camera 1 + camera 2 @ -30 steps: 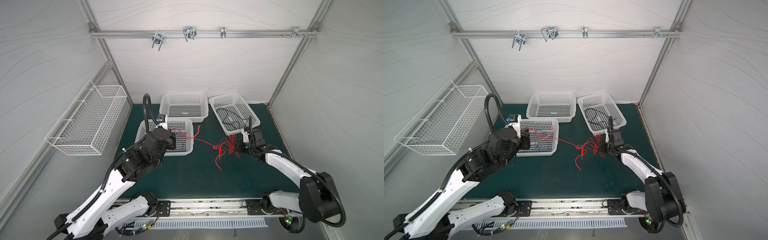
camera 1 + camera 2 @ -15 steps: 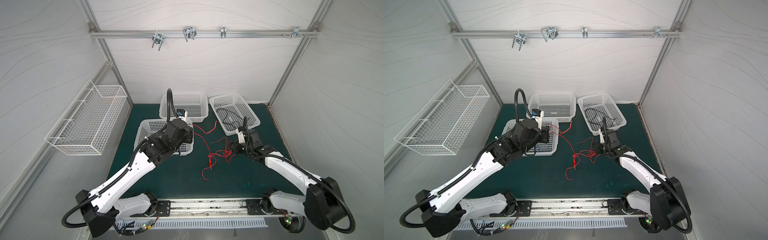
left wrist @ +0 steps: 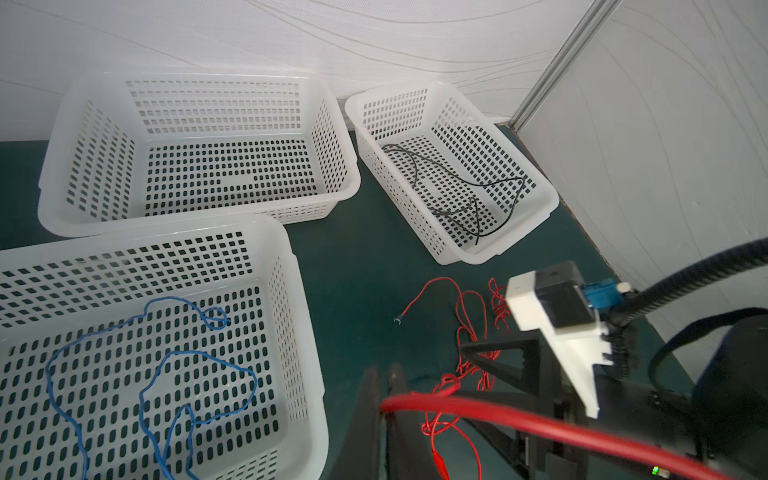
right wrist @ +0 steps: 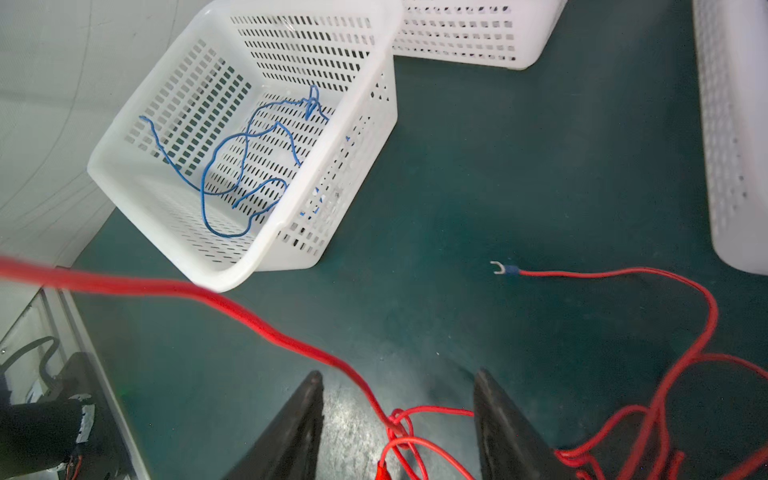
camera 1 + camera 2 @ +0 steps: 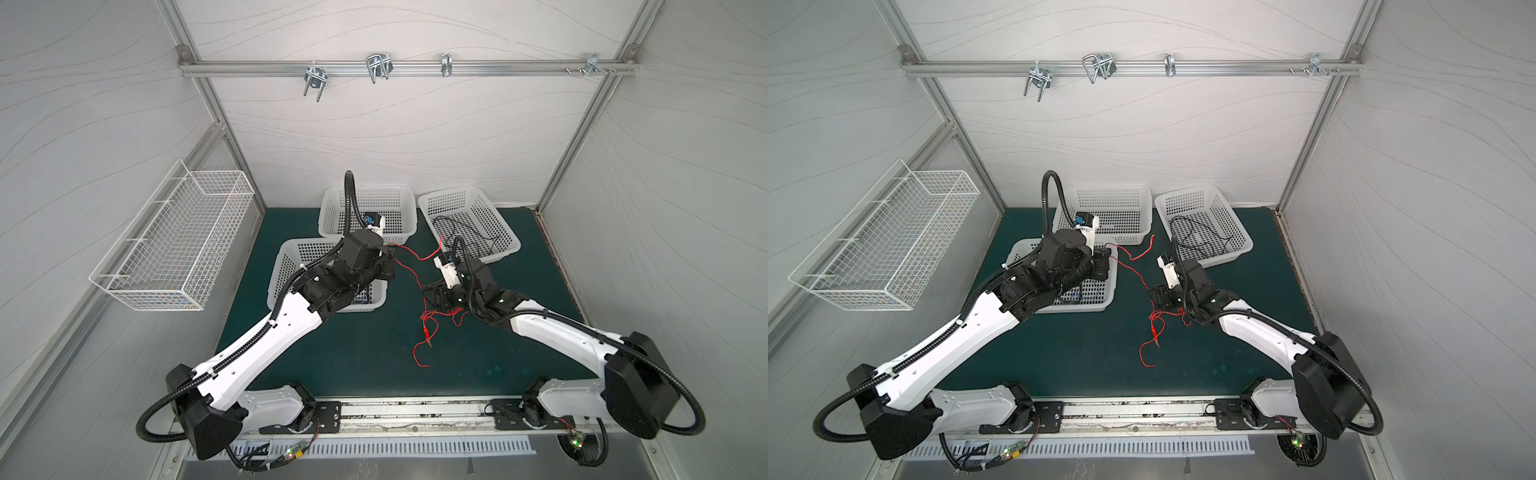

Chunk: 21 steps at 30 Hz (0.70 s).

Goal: Untangle the cables
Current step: 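Bring the left gripper back toward the tangle while the right lifts red wire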

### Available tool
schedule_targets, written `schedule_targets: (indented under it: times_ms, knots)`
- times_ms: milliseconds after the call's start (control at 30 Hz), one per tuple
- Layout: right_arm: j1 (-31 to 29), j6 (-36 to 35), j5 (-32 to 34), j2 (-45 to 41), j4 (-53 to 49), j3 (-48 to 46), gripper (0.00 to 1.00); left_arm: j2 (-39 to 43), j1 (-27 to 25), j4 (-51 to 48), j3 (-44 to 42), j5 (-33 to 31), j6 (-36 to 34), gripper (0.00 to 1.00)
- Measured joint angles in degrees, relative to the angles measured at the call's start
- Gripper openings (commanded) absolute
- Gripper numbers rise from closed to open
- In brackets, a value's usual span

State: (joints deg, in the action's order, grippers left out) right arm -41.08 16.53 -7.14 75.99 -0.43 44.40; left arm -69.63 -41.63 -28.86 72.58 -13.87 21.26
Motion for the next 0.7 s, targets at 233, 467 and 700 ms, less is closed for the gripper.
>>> schedule_targets:
  times_ms: [233,467,700]
  knots:
    - [-1.36,0.13,-1.57,3.93,2.21,1.4,0.43,-0.02,0.0,-0.07,0.07,0.48,0.02,0.0]
    - [-1.36,0.85,-2.03,5.64,3.1,2.49,0.0,-0.02,0.0,-0.13,0.07,0.79,0.0,0.0]
    - [-1.11,1.7,-3.21,5.14,3.56,3.02,0.0,-0.02,0.0,-0.17,0.07,0.42,0.13,0.41]
